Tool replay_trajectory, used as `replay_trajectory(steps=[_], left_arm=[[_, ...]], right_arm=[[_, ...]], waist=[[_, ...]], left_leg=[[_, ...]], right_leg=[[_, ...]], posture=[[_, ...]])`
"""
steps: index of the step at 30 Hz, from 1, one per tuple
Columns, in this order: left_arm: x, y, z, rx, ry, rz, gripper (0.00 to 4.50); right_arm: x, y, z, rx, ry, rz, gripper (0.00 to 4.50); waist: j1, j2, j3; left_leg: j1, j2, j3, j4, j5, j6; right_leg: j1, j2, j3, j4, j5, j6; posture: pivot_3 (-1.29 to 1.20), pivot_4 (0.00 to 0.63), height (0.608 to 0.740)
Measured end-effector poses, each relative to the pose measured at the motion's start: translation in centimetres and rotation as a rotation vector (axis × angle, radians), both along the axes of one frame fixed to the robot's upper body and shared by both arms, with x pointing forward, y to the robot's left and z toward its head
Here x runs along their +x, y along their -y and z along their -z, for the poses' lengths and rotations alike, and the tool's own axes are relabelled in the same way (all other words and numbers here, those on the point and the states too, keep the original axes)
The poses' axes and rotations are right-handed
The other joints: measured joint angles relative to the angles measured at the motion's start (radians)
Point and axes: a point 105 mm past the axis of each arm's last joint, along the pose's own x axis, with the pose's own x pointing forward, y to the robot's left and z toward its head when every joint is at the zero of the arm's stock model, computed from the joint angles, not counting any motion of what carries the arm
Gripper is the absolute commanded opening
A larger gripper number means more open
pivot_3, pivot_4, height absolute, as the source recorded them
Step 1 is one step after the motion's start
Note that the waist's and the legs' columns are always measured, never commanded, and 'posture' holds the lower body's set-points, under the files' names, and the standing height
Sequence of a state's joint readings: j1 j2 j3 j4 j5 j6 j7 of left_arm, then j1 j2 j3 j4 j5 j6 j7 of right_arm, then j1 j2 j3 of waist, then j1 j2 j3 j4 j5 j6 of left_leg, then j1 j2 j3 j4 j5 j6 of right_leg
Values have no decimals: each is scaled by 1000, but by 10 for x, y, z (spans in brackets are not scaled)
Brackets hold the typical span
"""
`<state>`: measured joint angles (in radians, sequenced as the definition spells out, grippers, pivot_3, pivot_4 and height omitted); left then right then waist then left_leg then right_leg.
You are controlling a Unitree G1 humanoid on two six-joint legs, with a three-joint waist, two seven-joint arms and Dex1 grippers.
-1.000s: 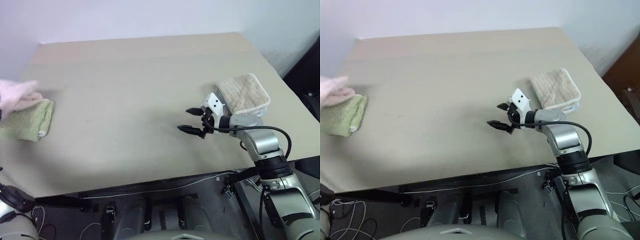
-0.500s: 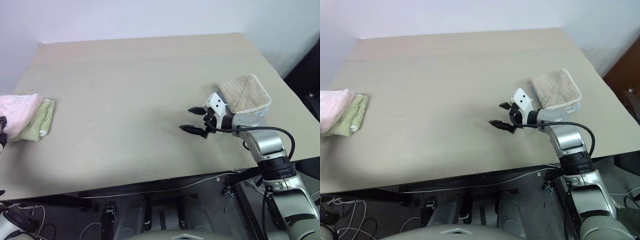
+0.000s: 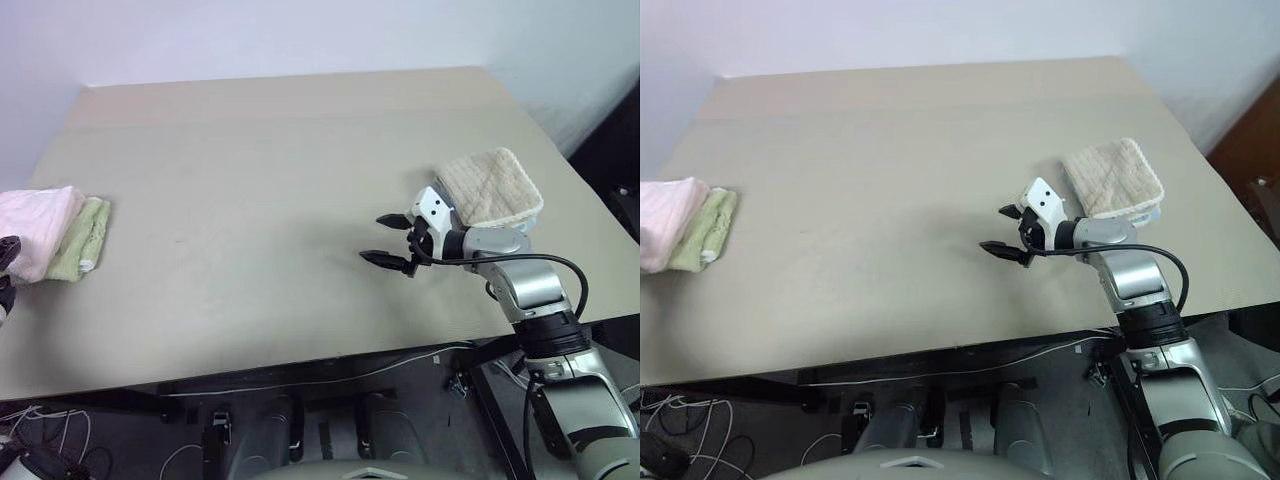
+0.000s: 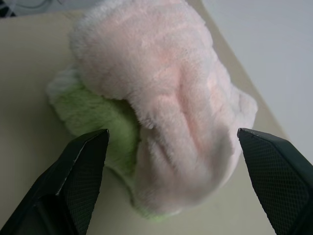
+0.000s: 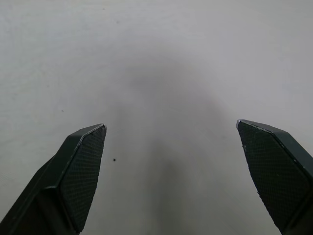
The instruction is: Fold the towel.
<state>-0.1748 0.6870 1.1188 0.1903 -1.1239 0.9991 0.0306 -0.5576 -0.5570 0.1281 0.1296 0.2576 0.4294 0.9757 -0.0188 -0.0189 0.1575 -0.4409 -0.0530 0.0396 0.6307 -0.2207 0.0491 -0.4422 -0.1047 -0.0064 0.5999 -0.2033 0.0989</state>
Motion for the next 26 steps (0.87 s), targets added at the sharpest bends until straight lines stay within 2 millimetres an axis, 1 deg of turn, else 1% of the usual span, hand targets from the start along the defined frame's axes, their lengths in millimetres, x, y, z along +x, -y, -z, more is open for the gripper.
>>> replay_trajectory(steps=[1,3,5,7,8,11,13,15,17,19,21,22,24,26], left_arm=[[-2,4,0,18,-13,21,4458],[-3,20,-3,92,-36,110,4458],[-3,52,-4,223,-67,283,4458],[0,77,-6,321,-56,422,4458],[4,84,-13,372,-11,448,4458],[12,94,-39,526,142,467,4458],[16,106,-47,626,188,527,4458],[24,121,-46,733,195,589,4458],[35,141,-40,831,193,662,4458],[41,170,-32,913,222,790,4458],[44,200,-29,953,297,916,4458],[44,209,-28,965,326,960,4458],[42,220,-28,984,376,1022,4458],[39,226,-28,988,411,1069,4458]], right_arm=[[0,-1,0,3,-2,-3,4500],[1,-1,2,11,-8,-4,4500],[2,-2,2,20,-14,-1,4500],[2,-3,1,26,-13,-4,4500],[2,-3,1,27,-14,-6,4500],[-1,-4,-1,44,-23,-31,4500],[-2,-2,-4,69,-25,-31,4500],[0,1,-9,95,-16,-11,4500],[1,5,-13,124,-15,1,4500],[0,6,-17,157,-24,-5,4500],[-2,5,-22,182,-21,-13,4500],[-3,3,-26,192,-15,-24,4500],[-6,3,-30,218,-18,-33,4500],[-7,4,-34,241,-20,-30,4500]], waist=[[0,0,0],[-1,0,0],[0,1,0],[2,1,0],[4,2,0],[3,2,0],[0,2,0],[1,3,0],[4,3,0],[6,3,0],[5,3,0],[4,3,0],[-2,4,0],[-1,4,0]], left_leg=[[0,0,0,0,0,0],[0,0,0,0,0,0],[0,0,0,-1,0,0],[0,0,0,-2,0,0],[0,0,0,-2,0,0],[0,0,0,-2,0,0],[0,0,1,-2,0,0],[0,0,2,-2,0,0],[0,0,2,-2,0,0],[-1,0,2,-2,0,0],[-1,0,2,-2,0,0],[-1,0,2,-2,0,0],[-1,0,2,-2,0,0],[-1,1,2,-2,0,0]], right_leg=[[0,0,0,0,0,0],[0,0,0,0,0,-1],[0,-1,0,-1,-2,-4],[0,0,0,-1,-3,-5],[0,-1,0,-1,-3,-5],[0,0,0,-2,-2,-5],[0,0,1,-2,-2,-5],[0,0,1,-3,-2,-5],[0,0,1,-3,-2,-5],[0,0,1,-3,-2,-5],[0,0,1,-3,-2,-5],[0,0,1,-3,-2,-5],[-1,0,1,-3,-2,-5],[-1,1,1,-3,-2,-5]], posture=[[0,150,740],[0,150,740],[0,150,740],[0,150,740],[0,150,740],[0,150,740],[0,150,740],[0,150,740],[0,150,740],[0,150,740],[0,150,740],[0,150,740],[0,150,740],[0,150,740]])
